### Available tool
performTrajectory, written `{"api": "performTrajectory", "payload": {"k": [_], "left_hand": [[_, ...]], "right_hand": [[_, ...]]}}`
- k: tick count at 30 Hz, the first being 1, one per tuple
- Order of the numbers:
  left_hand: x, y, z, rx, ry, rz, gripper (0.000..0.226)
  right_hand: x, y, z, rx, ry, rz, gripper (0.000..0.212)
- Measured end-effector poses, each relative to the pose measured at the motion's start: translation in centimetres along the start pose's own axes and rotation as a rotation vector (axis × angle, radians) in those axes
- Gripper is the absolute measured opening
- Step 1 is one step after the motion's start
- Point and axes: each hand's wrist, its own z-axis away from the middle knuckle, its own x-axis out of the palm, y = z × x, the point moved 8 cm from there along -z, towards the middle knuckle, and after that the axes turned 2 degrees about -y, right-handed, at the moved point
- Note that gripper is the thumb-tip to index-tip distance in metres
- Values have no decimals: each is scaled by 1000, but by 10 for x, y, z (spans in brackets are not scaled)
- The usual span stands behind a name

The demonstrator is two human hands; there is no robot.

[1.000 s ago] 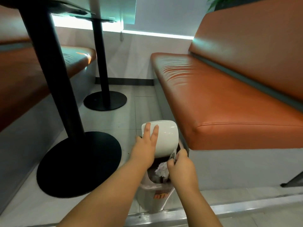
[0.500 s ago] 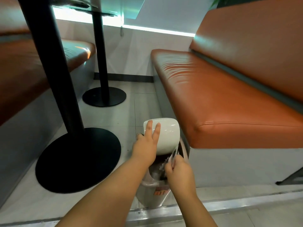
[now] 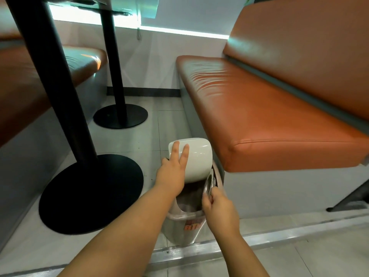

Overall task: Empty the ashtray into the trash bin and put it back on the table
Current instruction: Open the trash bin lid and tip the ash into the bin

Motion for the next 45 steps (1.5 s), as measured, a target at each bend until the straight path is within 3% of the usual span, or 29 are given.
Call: {"api": "performTrajectory", "payload": {"k": [4, 7, 10, 13, 21, 24, 38, 45], "left_hand": [[1, 0, 0, -5, 9, 13, 109], [1, 0, 0, 1, 28, 20, 109], [2, 1, 2, 0, 20, 17, 109], [1, 0, 0, -1, 37, 13, 108], [1, 0, 4, 11, 39, 28, 110], [0, 0, 2, 8, 37, 35, 113], [-2, 2, 5, 7, 33, 21, 108], [0, 2, 3, 10, 26, 14, 114]], "right_hand": [[5, 4, 5, 56, -50, 12, 34], [-2, -1, 11, -28, 25, 11, 33], [10, -4, 15, -57, -65, 124, 32], [6, -9, 16, -130, 37, 155, 30], [14, -17, 13, -167, -55, 289, 17], [9, -27, 11, -227, 9, 295, 14], [19, -28, 10, -178, -89, 375, 7], [-22, -51, 13, -247, 164, 296, 27]]}}
